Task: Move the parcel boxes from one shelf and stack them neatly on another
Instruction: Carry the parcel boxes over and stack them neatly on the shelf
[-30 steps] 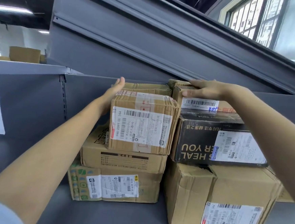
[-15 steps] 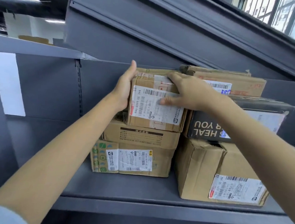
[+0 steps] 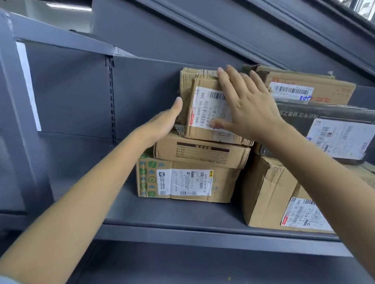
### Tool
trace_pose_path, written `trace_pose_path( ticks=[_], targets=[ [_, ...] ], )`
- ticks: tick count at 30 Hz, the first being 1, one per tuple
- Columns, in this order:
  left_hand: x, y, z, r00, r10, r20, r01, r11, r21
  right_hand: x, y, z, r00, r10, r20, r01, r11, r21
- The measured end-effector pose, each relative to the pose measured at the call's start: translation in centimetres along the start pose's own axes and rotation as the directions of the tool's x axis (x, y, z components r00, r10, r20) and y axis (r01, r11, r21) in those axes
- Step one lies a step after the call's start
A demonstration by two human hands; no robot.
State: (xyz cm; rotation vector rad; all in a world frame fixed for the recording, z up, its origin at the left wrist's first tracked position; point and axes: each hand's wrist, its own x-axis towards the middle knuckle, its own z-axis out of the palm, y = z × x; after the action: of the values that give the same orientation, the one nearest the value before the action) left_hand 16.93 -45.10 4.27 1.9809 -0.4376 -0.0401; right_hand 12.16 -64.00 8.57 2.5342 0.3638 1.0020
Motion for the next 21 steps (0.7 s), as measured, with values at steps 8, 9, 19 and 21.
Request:
trace_pose_path(
  ticks=[8, 9, 19, 21],
  targets=[
    [0.1, -5.1, -0.5, 0.950, -0.013, -0.312, -0.150, 0.858, -0.491, -2.2, -3.7, 1.4, 0.950, -0.110, -0.293, 0.077, 0.989, -0.123],
    [-0.1, -5.5, -0.1, 0.957, -0.025, -0.288, -0.131, 0.851, -0.508, -2.7, -4.7, 2.2, 0.937, -0.158, -0.311, 0.124, 0.984, -0.125],
    [-1.2, -7.8, -1.4, 0.944, -0.037, -0.327, -0.075, 0.944, -0.321, -4.8, -7.3, 7.1, 0.967, -0.138, -0.216, 0.116, 0.987, -0.110],
    [-1.6, -9.7, -1.0, 0.960, -0.088, -0.267, -0.048, 0.884, -0.465, -5.3, -7.6, 7.5, 0.961, -0.138, -0.239, 0.116, 0.988, -0.105]
  ],
)
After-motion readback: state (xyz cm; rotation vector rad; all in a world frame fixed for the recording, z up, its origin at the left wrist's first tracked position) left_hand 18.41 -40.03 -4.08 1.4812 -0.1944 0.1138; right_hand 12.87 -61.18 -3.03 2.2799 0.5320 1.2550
